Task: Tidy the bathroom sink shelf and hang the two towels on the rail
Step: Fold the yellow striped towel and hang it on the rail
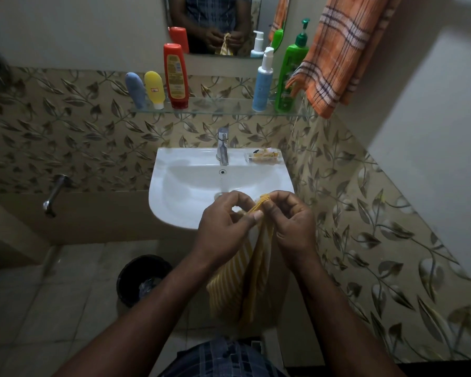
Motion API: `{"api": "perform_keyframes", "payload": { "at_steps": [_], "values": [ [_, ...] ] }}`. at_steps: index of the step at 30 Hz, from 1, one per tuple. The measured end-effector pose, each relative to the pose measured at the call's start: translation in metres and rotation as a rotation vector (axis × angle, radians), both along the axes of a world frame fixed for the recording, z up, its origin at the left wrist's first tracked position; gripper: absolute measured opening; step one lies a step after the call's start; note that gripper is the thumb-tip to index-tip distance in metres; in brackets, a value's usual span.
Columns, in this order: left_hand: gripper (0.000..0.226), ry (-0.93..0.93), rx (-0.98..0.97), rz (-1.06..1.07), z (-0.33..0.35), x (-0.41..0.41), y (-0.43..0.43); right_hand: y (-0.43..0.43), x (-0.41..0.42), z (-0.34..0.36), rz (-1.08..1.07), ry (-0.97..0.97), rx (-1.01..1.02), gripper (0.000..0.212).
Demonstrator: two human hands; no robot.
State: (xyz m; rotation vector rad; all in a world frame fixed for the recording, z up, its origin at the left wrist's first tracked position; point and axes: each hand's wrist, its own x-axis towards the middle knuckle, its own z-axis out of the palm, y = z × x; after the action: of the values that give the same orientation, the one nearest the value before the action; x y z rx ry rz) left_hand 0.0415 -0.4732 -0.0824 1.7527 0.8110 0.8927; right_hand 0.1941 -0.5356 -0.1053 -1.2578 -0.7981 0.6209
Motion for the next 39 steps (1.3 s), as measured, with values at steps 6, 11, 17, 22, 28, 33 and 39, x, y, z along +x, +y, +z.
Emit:
{"api": "perform_keyframes", "payload": {
  "at_steps": [6, 11, 17, 22, 28, 33, 39],
  "values": [
    [0.036, 0.418, 0.238, -0.164, -0.022, -0.020, 0.011, 0.012, 0.027, 0.004, -0.018, 0.083, 0.025, 0.015],
    [0.013, 0.759, 0.337, -0.231, -0.044, -0.018, 0.019, 0.022, 0.051, 0.006, -0.011, 0.207, 0.024, 0.028],
    [0.074, 0.887, 0.245, -0.174, -0.063, -0.042, 0.028, 0.033, 0.067, 0.015, -0.069, 0.274, 0.052, 0.015],
    [0.053, 1.027, 0.288, -0.053, -0.084, -0.069, 0.043, 0.037, 0.080, 0.009, -0.054, 0.100, -0.004, 0.021],
    [0.013, 0.940, 0.639, 0.203, -0.068, -0.091, 0.079, 0.036, 0.080, -0.004, -0.184, 0.045, -0.085, 0.026],
    [0.018, 0.898, 0.883, 0.305, -0.041, -0.104, 0.096, 0.044, 0.070, -0.008, -0.317, -0.011, -0.098, 0.023],
    [0.030, 0.957, 0.869, 0.405, -0.023, -0.114, 0.110, 0.047, 0.058, -0.016, -0.387, 0.001, -0.077, 0.022]
  ]
}}
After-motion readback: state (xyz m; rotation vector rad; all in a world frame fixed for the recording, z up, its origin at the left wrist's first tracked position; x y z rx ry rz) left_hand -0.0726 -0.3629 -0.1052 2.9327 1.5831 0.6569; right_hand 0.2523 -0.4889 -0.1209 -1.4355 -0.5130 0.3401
